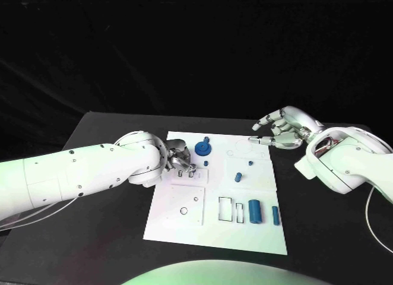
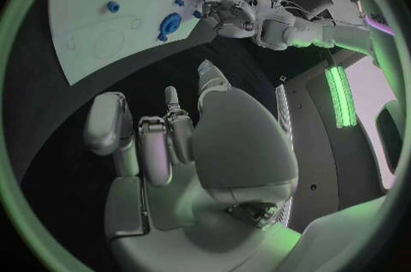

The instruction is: Assemble the parts on the task board

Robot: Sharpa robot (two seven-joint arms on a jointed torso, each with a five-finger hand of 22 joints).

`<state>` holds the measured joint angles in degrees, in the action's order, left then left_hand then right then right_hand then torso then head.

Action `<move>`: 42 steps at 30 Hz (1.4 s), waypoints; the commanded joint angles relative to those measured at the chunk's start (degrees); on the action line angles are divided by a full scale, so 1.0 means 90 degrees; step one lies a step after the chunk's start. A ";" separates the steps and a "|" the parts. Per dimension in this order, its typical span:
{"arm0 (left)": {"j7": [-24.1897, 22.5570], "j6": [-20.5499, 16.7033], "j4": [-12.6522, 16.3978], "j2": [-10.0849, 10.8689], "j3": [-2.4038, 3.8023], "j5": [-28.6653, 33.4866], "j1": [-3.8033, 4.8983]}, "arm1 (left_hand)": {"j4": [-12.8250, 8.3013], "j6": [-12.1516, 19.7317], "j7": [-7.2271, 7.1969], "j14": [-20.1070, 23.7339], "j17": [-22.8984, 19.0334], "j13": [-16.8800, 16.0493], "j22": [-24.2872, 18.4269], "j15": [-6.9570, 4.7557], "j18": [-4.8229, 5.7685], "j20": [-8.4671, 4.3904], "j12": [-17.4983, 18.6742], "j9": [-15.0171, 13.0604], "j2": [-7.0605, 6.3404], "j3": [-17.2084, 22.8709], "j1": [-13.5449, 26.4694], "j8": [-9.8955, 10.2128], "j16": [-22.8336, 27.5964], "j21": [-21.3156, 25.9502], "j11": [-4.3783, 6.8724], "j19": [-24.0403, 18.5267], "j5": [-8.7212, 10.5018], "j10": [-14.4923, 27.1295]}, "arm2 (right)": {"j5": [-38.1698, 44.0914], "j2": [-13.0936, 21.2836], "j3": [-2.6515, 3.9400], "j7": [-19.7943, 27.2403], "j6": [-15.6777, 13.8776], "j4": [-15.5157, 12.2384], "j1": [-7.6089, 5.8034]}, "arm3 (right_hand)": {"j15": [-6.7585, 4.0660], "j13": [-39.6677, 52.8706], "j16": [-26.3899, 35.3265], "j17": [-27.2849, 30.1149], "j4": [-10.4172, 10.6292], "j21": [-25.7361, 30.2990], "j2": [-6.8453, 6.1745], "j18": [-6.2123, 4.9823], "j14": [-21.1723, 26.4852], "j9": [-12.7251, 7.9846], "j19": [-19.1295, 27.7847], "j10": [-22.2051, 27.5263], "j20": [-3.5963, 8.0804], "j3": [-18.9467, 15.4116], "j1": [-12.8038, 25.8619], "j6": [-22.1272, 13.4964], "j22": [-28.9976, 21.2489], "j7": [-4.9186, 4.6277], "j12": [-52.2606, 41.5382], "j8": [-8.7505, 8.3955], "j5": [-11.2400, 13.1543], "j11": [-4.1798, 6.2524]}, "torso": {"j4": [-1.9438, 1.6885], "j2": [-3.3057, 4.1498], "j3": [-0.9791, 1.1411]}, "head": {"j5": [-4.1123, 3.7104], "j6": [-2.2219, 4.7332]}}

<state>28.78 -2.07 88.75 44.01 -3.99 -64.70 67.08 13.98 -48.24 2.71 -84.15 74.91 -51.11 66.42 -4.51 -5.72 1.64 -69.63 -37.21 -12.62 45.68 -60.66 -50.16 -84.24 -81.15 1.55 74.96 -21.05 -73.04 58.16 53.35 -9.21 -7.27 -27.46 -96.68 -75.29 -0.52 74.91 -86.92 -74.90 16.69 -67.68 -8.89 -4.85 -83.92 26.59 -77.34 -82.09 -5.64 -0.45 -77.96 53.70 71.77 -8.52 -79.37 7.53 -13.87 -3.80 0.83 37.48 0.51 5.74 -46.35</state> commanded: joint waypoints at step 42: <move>0.0085 0.1083 -0.0226 -0.0134 -0.0017 -0.0261 -0.0031 | -0.1592 -0.0058 -0.0010 -0.0298 0.0189 -0.0022 0.0060 -0.0054 0.0092 -0.0011 -0.0041 -0.0012 0.0016 0.1521 0.0072 -0.0030 -0.0020 -0.0042 0.0018 0.0063 -0.0113 -0.0071 | 0.0065 -0.0020 0.0000 -0.0088 0.0111 0.0019 0.0030 | -0.0004 0.0485 0.0043 -0.0348 0.0013 0.0059 0.0083 -0.0076 -0.0389 0.0016 0.0019 0.0033 0.0006 -0.0067 0.0058 0.0016 -0.0033 0.0027 0.0033 0.0049 -0.0027 0.0028 | 0.0008 0.0001 0.0002 | 0.0005 -0.0061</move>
<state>29.22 4.85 86.79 42.90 -3.98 -66.83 66.98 11.93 -48.43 2.89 -83.95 74.91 -51.21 66.90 -4.71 -5.73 1.44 -69.62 -37.22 -13.28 47.44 -59.99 -50.25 -84.24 -81.15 1.73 75.15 -21.73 -73.22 58.19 53.22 -9.22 -7.94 -27.14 -96.51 -75.05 -0.52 74.90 -86.70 -74.93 16.92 -67.45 -8.58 -4.85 -83.92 26.68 -77.34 -82.09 -5.64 -0.69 -77.65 53.70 71.50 -8.52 -79.37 7.75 -13.87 -3.80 0.87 37.50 0.52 5.80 -46.86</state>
